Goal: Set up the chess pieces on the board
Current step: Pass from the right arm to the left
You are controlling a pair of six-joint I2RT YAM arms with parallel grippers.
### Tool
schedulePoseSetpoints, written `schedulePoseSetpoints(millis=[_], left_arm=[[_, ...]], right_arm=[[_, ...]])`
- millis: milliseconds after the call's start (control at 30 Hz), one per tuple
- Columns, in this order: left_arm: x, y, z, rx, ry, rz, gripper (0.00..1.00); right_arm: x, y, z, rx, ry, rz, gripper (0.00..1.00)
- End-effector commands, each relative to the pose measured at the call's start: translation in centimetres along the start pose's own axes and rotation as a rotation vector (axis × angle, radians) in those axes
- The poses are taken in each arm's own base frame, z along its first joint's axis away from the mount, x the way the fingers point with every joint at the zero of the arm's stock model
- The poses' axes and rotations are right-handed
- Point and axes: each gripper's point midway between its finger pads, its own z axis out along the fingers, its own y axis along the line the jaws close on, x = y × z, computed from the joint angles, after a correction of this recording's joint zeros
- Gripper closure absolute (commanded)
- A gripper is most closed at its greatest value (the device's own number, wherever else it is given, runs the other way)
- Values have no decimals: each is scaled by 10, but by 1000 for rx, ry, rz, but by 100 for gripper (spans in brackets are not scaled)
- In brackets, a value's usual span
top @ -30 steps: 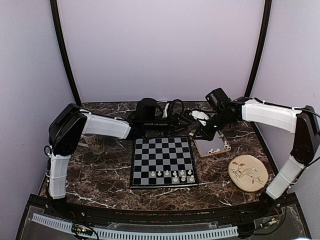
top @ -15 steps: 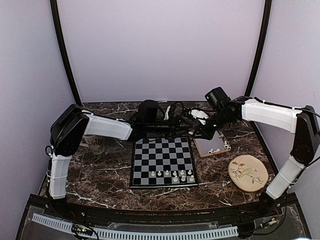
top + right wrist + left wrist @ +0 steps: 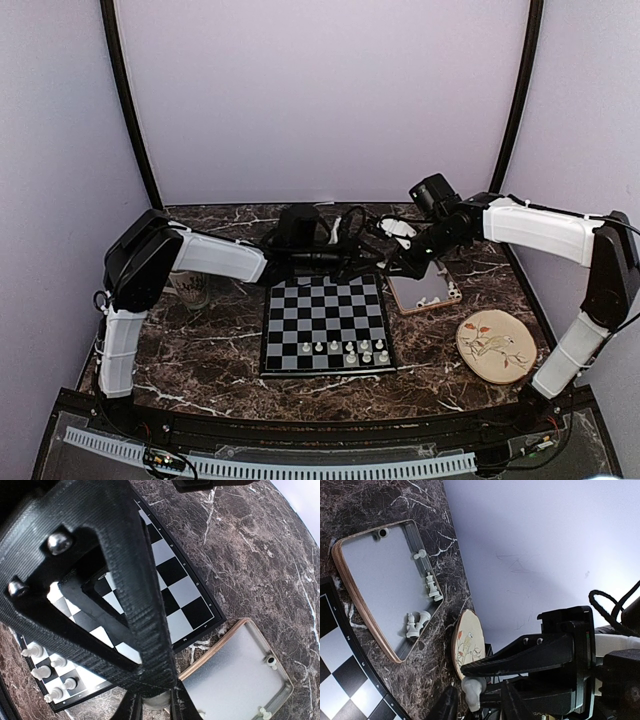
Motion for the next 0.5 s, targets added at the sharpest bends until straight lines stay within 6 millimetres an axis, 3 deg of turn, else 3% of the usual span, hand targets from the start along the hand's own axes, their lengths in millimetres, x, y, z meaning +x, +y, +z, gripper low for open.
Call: schedulePoseSetpoints(millis=[0,233,467], left_arm=[[1,-13,2,42,11,13,71],[3,-17,3,71,26,11,86],[4,-22,3,100,36,31,94]], right_arm=[[-21,-4,-9,32,-61,-17,84],[-23,-5,-4,29,-57,-17,83],[-25,-1,-2,11,-52,-27,81]])
